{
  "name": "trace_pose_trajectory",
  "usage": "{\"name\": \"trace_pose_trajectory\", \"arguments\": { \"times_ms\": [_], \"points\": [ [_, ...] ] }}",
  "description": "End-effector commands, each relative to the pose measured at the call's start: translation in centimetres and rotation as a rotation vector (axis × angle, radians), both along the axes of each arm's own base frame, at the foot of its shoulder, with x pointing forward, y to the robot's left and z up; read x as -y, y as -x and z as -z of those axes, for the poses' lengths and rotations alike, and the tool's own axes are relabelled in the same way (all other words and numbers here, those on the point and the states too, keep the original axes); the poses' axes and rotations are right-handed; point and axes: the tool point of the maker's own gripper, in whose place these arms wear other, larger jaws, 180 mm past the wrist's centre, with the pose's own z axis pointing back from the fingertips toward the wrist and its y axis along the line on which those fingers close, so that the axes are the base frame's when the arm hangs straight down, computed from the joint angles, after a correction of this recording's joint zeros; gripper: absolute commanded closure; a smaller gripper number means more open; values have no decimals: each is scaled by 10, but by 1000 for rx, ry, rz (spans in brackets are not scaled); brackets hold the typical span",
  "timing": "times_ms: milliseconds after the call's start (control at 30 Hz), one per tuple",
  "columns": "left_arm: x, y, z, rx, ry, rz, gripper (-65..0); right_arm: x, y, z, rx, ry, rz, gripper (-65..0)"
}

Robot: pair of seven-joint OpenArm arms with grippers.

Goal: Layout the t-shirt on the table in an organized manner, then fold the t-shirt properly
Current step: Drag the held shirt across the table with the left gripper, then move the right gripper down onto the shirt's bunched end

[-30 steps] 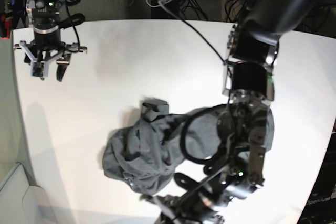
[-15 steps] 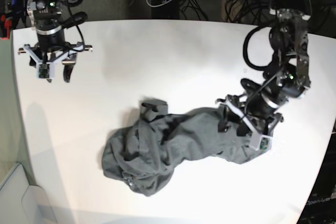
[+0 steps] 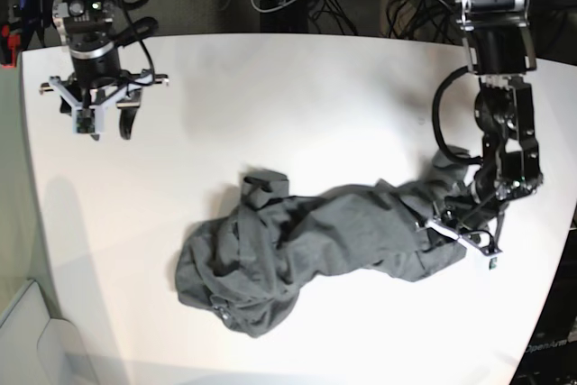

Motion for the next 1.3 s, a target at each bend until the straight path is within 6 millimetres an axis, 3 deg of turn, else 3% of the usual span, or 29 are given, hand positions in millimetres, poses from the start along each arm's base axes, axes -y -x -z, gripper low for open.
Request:
{"name": "trace_pose_trajectory", "arguments": {
  "times_ms": [0,133,233,467,667,733,833,933,1067,1267],
  "points": [
    [-2,-21,-18,52,20,-16,-76,-1,-4,-11,46,3,-5,-298],
    [-14,-46,-7,70,63,-92,-65,-3,-4,-10,44,0,-10,-298],
    [-20,-58,-3,83,80,-130,-4,-3,-4,-11,45,0,-10,-295],
    [-28,-68,8,73,98,-178,-3,-3,-6,-12,50,0,-10,-295],
    [-57,-74,16,63,-33,-277,-3,-9,-7,-12,51,-8,-25,-294],
    [-62,-78,19,53,-63,-289,-3,-17,-11,-13,58,-17,-46,-294],
    [-51,-86,25,26,-106,-258,-3,-29,-12,-12,58,-34,-75,-294],
    [-45,-86,33,0,-184,-208,-3,-53,-16,-13,65,-62,-133,-294],
    [-38,-88,34,7,-256,-151,-3,-90,-35,-28,121,-107,-219,-294],
    [-63,-84,30,4,-293,-174,-3,-135,-62,-36,87,-153,-304,-294]
  ]
}}
